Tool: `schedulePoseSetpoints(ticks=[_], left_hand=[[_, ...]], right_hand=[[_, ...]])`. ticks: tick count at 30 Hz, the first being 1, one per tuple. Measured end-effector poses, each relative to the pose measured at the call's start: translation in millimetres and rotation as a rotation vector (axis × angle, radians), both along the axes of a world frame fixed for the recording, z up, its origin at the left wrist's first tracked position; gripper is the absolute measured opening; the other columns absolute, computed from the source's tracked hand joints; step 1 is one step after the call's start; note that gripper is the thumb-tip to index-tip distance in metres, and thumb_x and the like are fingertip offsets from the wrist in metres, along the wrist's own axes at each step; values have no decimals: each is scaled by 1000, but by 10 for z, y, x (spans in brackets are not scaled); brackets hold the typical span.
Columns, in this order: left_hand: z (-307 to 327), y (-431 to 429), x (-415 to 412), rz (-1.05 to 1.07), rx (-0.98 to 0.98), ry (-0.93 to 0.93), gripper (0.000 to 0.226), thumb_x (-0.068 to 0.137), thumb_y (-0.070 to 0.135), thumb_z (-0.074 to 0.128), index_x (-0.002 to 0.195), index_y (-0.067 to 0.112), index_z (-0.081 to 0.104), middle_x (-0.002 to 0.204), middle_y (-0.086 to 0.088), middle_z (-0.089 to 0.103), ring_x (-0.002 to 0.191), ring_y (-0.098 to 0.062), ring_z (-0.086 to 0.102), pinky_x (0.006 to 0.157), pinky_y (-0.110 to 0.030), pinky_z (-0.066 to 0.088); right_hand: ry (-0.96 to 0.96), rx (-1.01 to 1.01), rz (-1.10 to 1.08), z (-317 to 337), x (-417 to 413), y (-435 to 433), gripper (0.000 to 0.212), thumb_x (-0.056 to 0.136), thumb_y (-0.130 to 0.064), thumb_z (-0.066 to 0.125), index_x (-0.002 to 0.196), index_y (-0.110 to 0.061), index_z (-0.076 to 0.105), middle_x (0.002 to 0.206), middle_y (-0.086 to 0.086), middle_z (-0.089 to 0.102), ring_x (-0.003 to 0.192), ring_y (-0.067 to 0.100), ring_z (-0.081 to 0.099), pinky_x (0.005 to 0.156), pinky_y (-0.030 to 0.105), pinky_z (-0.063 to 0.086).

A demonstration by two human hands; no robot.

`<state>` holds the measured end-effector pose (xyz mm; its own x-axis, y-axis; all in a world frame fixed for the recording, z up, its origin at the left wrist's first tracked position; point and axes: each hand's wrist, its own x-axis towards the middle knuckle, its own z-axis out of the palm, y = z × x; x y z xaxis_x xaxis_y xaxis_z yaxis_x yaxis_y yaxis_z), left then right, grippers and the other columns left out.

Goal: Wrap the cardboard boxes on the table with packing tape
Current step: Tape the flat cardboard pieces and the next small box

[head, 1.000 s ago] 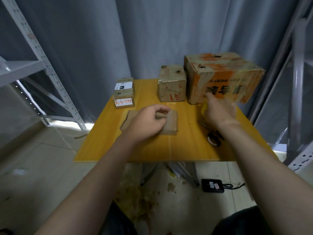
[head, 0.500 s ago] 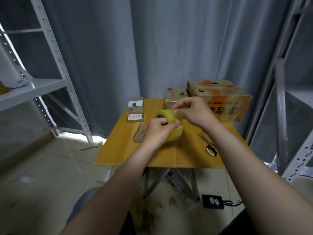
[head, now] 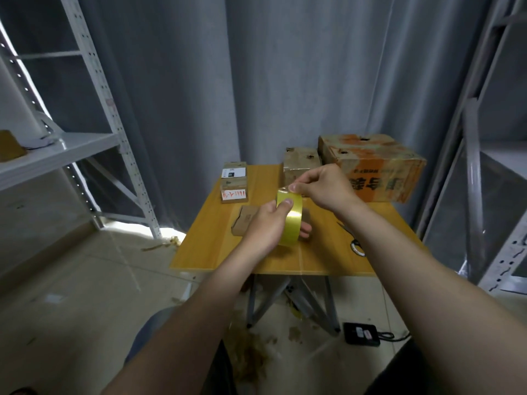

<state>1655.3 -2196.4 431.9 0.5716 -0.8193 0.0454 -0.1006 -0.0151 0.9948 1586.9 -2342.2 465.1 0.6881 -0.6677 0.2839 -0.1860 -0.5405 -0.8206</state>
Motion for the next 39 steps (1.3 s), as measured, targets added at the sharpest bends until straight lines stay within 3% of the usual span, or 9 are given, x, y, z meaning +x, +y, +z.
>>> schedulePoseSetpoints(ticks=[4,8,11,17,23,30,32,35,39], left_hand=[[27,-8,-3,6,185,-48,46,113,38,35,119,0,60,75,-15,78,64,-27,77,57,-29,62],[-25,11,-9,41,303,105,46,113,38,34,139,1,40,71,-22,75,61,-37,74,65,-49,65],[-68,71,53,29,389,107,48,111,35,41,150,12,24,73,-22,76,61,-36,76,51,-41,61],[-292,219,-35,-105,485,318,19,111,31,43,118,16,51,77,-21,76,60,-31,74,59,-38,61],[-229,37,165,-145,567,432,53,109,41,44,119,-6,66,88,-14,80,66,-20,77,59,-29,62],[-230,-90,309,-246,530,437,46,111,36,43,118,-3,67,94,-14,80,78,-20,79,66,-30,65],[-243,-111,359,-244,503,445,42,110,35,47,120,-2,64,101,-17,79,84,-24,79,75,-35,66],[-268,-139,390,-230,484,480,43,108,36,50,122,-2,63,101,-20,79,82,-26,79,69,-34,66],[-327,-168,449,-239,484,519,48,106,43,53,125,1,64,104,-18,79,86,-25,79,72,-34,65]], right_hand=[[-20,83,-39,-26,-30,-79,5,86,-18,85,85,-13,82,68,-11,72,55,-6,61,51,11,43],[18,121,-37,-80,1,-109,11,84,-20,86,89,-11,83,76,-3,76,54,0,59,42,10,39],[-15,197,-66,-151,82,-122,9,87,-23,84,88,-14,82,83,-4,78,67,10,68,47,16,47],[23,175,-132,-284,255,-411,10,90,-27,82,85,-18,80,90,-2,78,74,15,68,58,24,49],[67,186,-152,-666,490,-688,6,87,-24,84,83,-21,81,97,-3,78,110,15,68,107,44,51],[181,178,-255,-1072,691,-884,12,83,-40,85,79,-30,80,104,-9,75,123,23,59,107,50,48],[182,182,-251,-1138,724,-912,13,82,-41,86,80,-30,80,102,-10,76,116,19,62,104,46,51],[185,163,-259,-1212,775,-921,13,81,-42,86,78,-32,80,97,-13,76,107,13,66,99,44,54],[218,6,-329,-1273,785,-866,11,84,-45,83,85,-35,80,102,-11,77,112,20,63,96,45,53]])
